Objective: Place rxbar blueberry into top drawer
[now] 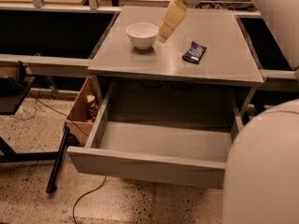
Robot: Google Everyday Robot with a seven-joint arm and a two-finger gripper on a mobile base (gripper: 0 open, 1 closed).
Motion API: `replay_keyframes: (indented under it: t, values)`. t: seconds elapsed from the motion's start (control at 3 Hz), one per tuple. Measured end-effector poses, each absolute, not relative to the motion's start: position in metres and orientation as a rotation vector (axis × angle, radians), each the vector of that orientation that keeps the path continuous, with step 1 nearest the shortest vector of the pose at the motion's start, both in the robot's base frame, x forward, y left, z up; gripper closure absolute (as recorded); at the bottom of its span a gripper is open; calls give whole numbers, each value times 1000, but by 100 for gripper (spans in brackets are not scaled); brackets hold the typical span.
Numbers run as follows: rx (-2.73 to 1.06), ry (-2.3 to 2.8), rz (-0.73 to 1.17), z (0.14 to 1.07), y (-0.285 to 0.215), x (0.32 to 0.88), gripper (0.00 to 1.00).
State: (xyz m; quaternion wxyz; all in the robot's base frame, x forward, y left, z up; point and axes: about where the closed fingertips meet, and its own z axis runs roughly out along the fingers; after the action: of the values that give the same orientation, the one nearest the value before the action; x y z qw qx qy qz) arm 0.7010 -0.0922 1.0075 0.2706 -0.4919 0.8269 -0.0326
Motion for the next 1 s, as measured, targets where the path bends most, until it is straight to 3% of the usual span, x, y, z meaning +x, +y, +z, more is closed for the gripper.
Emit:
replay_keyframes:
  t: [0.33, 1.0]
  values:
    - [-1032, 2269, 49, 982, -112, 720, 0]
    - [-538, 2293, 46, 959, -166, 756, 0]
